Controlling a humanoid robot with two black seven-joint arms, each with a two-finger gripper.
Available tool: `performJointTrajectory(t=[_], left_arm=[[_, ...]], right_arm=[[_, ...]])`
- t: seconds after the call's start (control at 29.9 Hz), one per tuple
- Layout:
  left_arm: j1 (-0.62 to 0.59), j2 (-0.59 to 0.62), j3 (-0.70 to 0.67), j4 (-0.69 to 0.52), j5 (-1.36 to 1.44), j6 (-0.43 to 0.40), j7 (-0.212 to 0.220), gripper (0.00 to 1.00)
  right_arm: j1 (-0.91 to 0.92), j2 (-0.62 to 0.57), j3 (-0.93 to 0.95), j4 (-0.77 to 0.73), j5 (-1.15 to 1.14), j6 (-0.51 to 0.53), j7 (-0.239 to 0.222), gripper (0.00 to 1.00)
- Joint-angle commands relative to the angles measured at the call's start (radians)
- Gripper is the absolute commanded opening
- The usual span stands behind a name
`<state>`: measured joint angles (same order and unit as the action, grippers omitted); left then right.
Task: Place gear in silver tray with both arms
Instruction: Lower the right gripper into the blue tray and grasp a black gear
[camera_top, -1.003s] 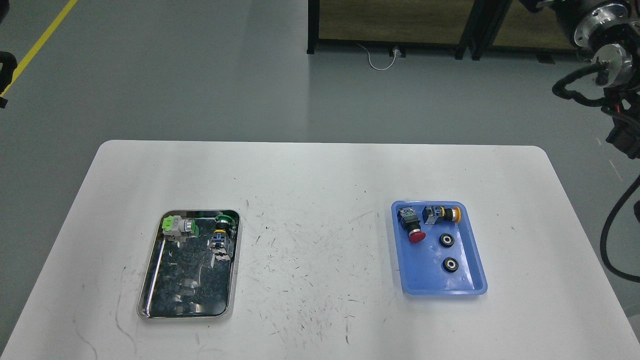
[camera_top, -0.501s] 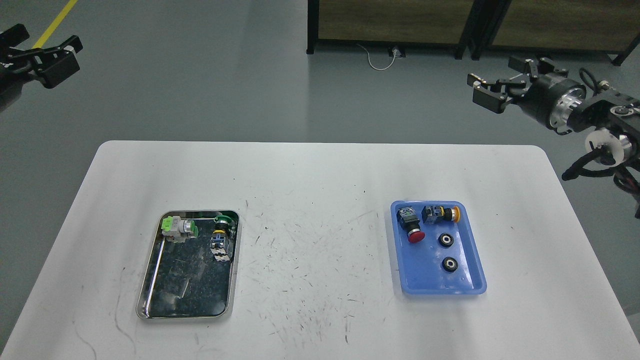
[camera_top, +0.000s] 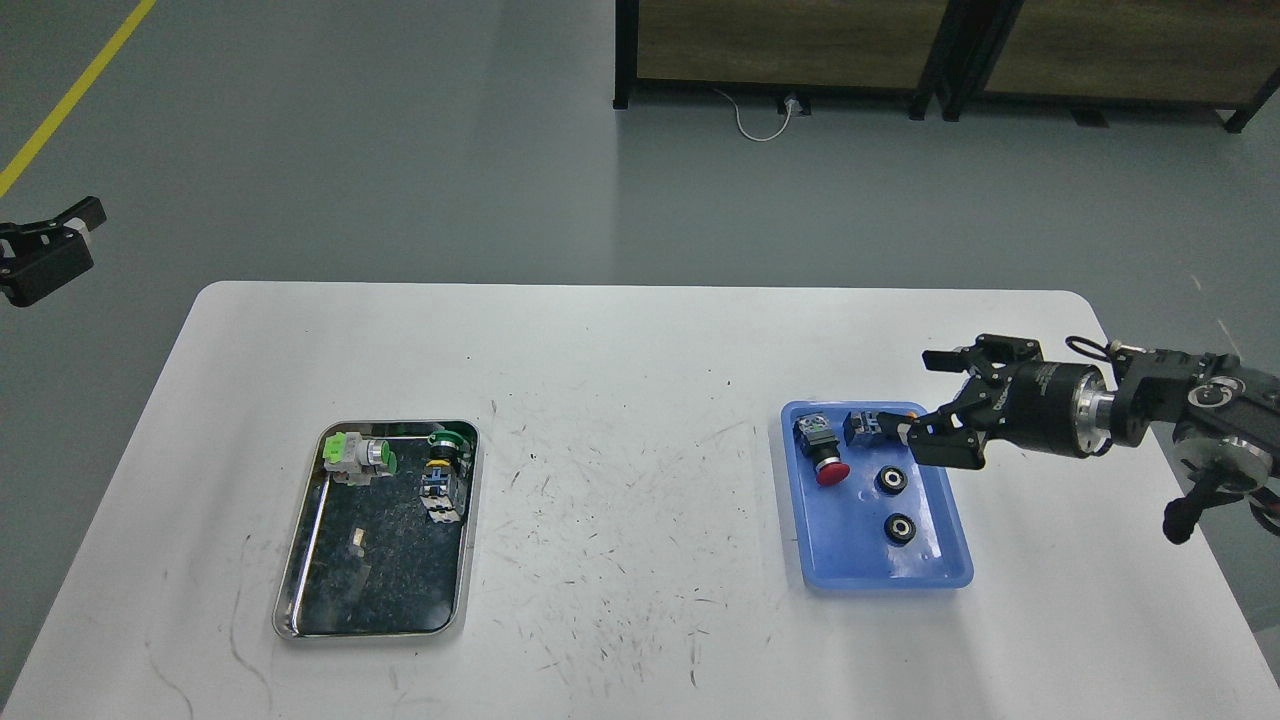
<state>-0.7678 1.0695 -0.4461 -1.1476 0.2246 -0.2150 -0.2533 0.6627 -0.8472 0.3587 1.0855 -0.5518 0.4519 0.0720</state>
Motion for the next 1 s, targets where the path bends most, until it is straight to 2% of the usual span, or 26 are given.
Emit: performJointTrajectory(t=[0.0,0.3,0.53,0.77,0.97], left_arm=[[0.002,0.0,-0.014,-0.001,-0.014,0.045,0.008,0.98],[0.002,-0.003,-0.023,-0.001,-0.019,0.065,0.011,0.98],[0.002,-0.005,-0.025,0.0,-0.019,0.065,0.009,0.98],[0.001,-0.008,-0.025,0.0,-0.019,0.066,0.009,0.98],[-0.001,-0.009,-0.029,0.002,-0.019,0.065,0.009,0.98]], right_arm=[[-0.044,-0.003,-0.023,0.008,-0.037,0.037,-0.026,1.0],[-0.112,0.016,-0.032,0.008,-0.132,0.037,-0.073,1.0],[-0.163,0.043,-0.026,-0.009,-0.174,0.037,-0.072,0.99],[-0.18,0.059,-0.011,-0.012,-0.172,0.034,-0.057,0.92],[-0.186,0.062,0.019,-0.019,-0.162,-0.012,-0.057,0.91]])
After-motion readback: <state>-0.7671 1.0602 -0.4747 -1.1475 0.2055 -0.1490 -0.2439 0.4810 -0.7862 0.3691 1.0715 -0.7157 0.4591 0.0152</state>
